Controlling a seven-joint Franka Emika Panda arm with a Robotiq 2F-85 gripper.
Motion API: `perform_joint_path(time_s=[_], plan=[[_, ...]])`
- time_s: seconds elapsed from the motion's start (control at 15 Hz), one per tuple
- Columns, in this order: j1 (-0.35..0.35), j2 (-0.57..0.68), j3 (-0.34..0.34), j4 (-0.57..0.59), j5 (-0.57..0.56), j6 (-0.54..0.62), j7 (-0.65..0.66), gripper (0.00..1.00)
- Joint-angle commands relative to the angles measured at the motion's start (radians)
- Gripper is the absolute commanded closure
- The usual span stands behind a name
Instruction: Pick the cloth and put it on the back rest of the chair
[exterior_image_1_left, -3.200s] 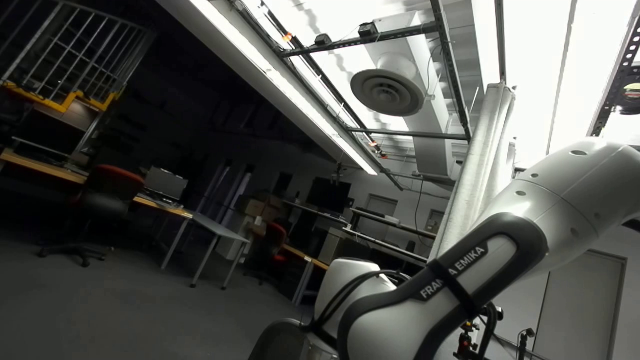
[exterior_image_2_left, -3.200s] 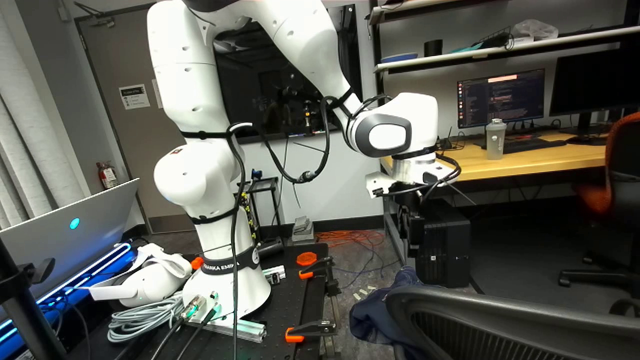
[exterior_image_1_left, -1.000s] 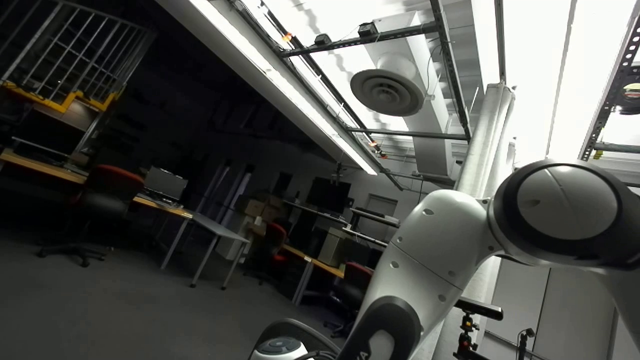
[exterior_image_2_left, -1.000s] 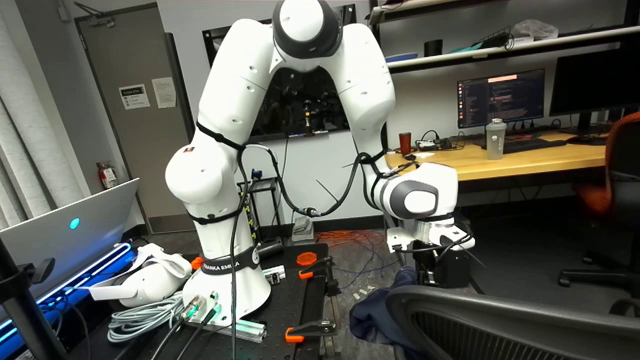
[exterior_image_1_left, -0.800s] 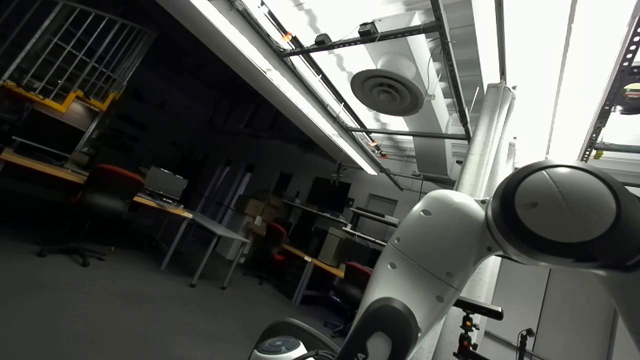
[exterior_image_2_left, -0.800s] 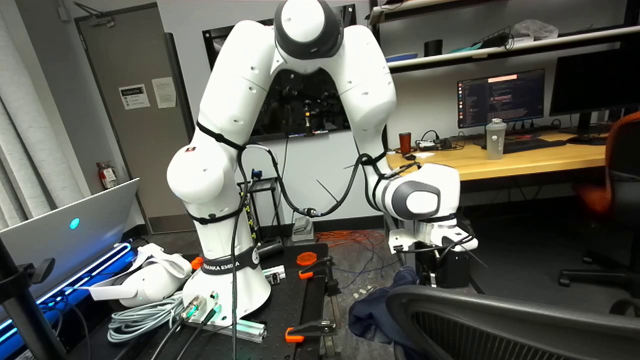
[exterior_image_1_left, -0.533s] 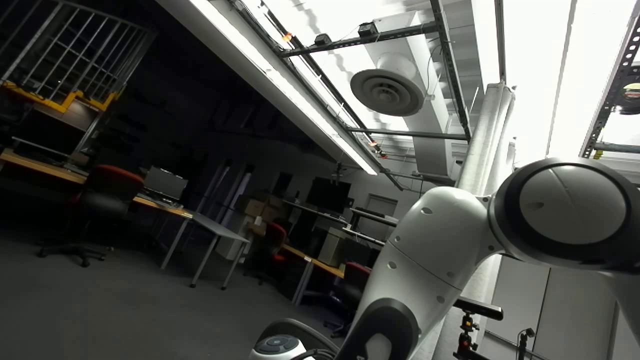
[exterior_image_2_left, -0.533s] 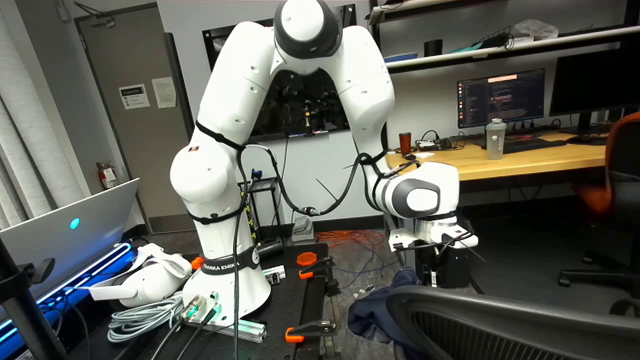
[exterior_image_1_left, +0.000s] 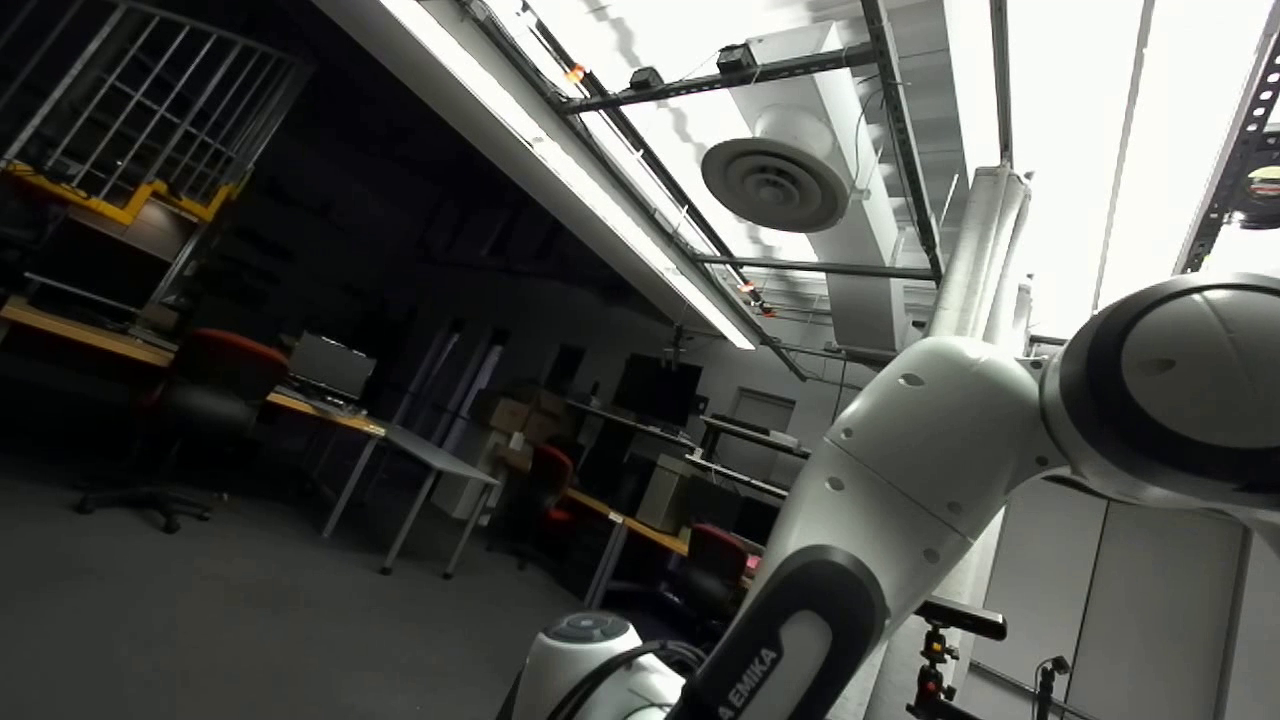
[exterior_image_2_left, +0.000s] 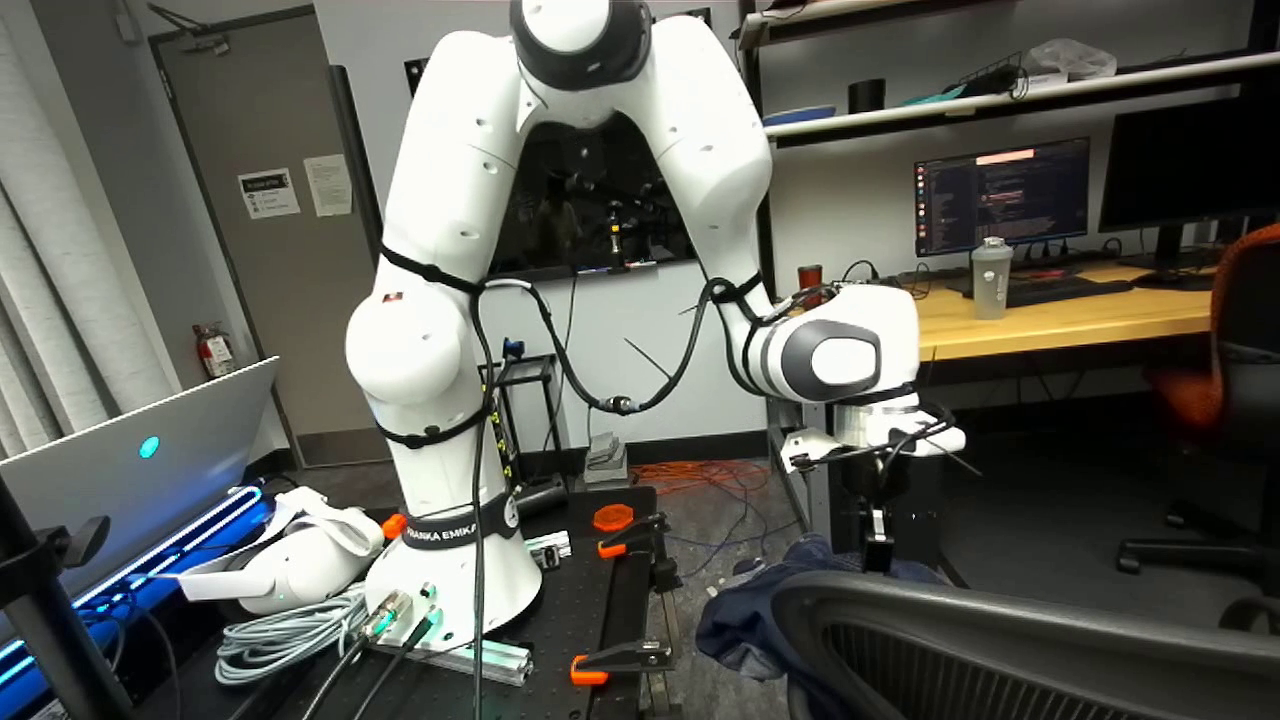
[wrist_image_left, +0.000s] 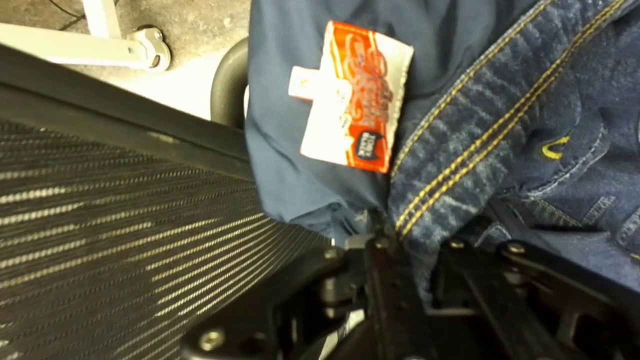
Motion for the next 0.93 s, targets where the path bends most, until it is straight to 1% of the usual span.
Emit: perform_joint_path(time_s=[0.0,0.13,0.33,0.6,0.87], plan=[[-0.002,-0.158,-0.030,-0.029,-0.089,-0.067,0.035,0.98],[-0.026,-0.215,-0.023,-0.009,-0.135,-0.110,0.049,0.98],[-0.082,-0.296,0.020,0.028,-0.183,-0.177,0.061,0.98],[-0.162,-0.371,0.096,0.089,-0.192,-0.245,0.051,0.98],[-0.228,-0.414,0.160,0.172,-0.179,-0.294,0.044,0.98]])
